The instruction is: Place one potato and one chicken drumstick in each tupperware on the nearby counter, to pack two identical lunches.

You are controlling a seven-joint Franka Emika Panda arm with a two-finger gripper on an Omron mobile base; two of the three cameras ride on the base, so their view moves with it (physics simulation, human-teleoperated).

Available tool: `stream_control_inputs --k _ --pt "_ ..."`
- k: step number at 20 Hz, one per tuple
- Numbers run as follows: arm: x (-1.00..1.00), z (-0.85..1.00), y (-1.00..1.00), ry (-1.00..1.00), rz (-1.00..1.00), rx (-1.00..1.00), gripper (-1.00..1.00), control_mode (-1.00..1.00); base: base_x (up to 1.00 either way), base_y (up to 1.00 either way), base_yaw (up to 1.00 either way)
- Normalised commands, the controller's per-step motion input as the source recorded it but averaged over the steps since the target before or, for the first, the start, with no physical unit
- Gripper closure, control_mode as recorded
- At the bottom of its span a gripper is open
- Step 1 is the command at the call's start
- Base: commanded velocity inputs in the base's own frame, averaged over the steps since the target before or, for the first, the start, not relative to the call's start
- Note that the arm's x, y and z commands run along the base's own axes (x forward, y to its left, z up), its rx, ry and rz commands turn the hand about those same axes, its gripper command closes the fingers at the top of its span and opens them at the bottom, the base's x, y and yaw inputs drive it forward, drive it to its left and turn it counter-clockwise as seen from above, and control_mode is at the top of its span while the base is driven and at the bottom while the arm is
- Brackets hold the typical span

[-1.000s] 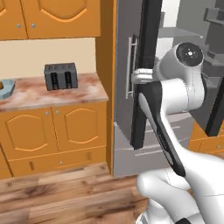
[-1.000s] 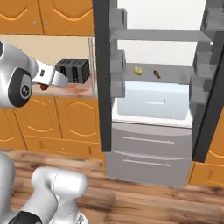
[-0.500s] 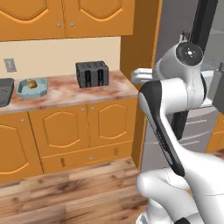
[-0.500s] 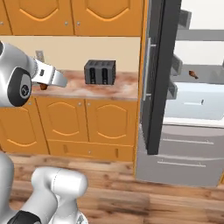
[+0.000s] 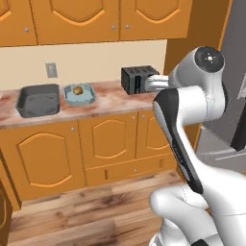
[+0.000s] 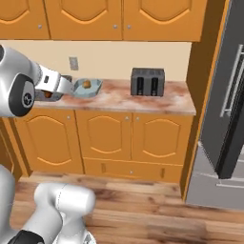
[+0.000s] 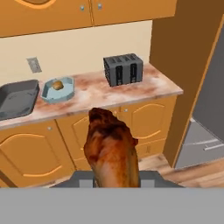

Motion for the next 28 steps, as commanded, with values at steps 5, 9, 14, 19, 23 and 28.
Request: stream_control_inputs --k 5,9,14,19,23,28 --pt "0.00 0.00 0.00 0.00 0.00 0.00 1.00 1.00 0.58 1.00 0.12" --pt "0.00 0.00 0.00 0.00 0.00 0.00 1.00 1.00 0.85 0.85 0.08" --pt "0.00 0.00 0.00 0.00 0.00 0.00 1.00 1.00 0.78 0.16 0.00" --pt "0.00 0.00 0.00 0.00 0.00 0.00 1.00 1.00 0.62 0.00 -0.02" --pt "0.00 0.00 0.00 0.00 0.00 0.00 1.00 1.00 0.59 0.00 0.00" --pt "0.00 0.00 0.00 0.00 0.00 0.00 1.00 1.00 0.65 0.00 0.00"
